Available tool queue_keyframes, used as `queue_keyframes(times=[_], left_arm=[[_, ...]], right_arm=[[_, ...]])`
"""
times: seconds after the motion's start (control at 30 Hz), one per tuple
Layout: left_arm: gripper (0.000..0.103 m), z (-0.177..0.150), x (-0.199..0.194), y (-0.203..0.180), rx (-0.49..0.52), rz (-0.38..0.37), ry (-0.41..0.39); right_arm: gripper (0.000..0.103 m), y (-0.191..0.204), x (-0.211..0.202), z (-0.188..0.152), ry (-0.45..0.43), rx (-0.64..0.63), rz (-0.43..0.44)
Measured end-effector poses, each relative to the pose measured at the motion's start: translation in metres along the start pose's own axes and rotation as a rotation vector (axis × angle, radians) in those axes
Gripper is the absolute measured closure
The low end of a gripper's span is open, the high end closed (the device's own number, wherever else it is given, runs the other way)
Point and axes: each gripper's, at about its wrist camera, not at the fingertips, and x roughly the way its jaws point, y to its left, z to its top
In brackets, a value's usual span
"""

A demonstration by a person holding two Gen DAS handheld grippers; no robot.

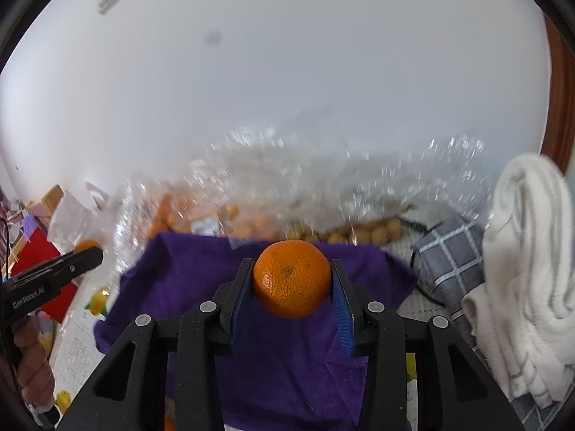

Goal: Organize fruits
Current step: 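Lift both held oranges and carry them over the purple towel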

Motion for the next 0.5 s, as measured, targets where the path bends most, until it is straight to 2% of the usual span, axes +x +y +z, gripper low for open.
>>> queue_keyframes(times=[0.13,0.23,0.5], left_arm=[[0.069,-0.006,0.032,-0.001,0.039,0.041,0.072],[0.069,-0.012,0.044,0.001,0.042,0.018,0.105],[0.069,-0.025,0.079,-0.004,0.068,0.042,0.19]], right_arm=[[0.062,-0.017,0.019,-0.006,0.048,0.014,0.0],[0.062,-0.025,0.033,-0.011,0.085,0.03,0.004],[0.062,-0.023,0.063,-0.028,0.174,0.002,-0.01]])
